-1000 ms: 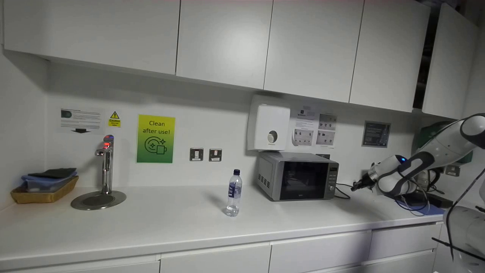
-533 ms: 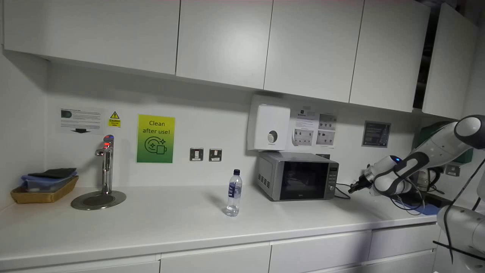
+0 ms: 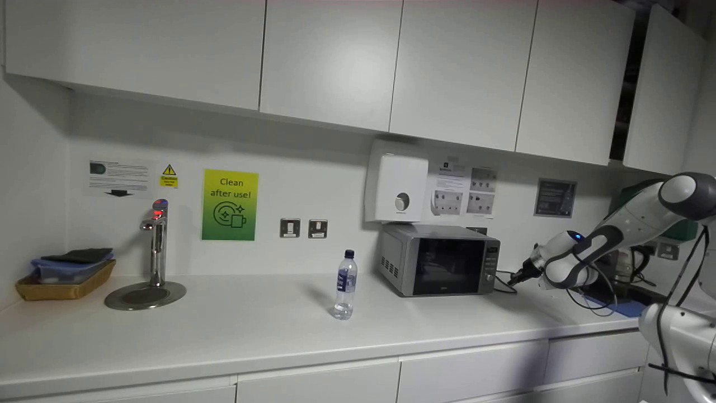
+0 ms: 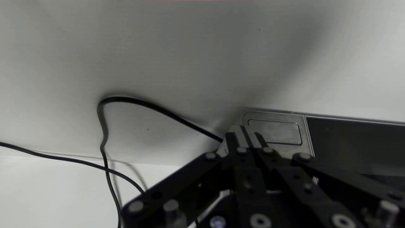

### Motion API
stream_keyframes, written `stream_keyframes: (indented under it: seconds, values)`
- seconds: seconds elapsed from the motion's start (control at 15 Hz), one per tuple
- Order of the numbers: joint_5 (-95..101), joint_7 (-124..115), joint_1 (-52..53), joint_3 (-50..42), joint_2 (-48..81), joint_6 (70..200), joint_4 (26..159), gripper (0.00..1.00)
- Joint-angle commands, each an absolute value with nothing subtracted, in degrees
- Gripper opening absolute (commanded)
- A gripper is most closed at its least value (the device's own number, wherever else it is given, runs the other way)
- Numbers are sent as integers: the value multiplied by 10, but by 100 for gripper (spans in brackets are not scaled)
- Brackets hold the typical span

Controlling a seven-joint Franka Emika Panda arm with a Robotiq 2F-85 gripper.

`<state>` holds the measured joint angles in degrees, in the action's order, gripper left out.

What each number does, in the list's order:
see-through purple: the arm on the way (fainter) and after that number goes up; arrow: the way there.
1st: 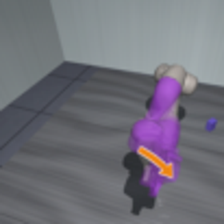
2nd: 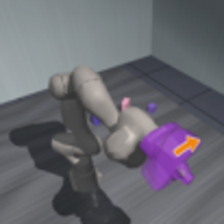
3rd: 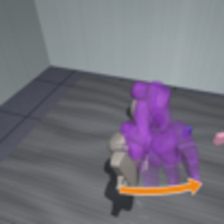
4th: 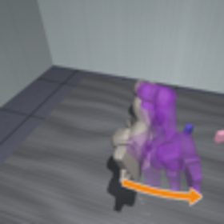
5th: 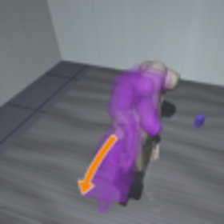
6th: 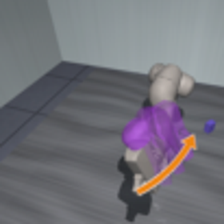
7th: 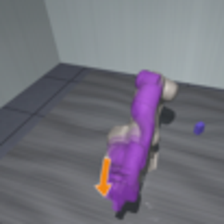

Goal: Open the microwave

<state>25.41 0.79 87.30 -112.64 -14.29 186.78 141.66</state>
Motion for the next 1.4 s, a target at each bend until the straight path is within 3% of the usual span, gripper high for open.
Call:
stream_keyframes:
  seconds: [0.0,0.73,0.8,1.33]
  values:
    - [255,28,955,-1195,-172,1857,1382,0]
    - [260,22,1157,-1360,-196,1866,1341,0]
    - [255,8,1124,-1329,-184,1868,1364,1]
    - [255,8,1147,-1349,-184,1868,1358,1]
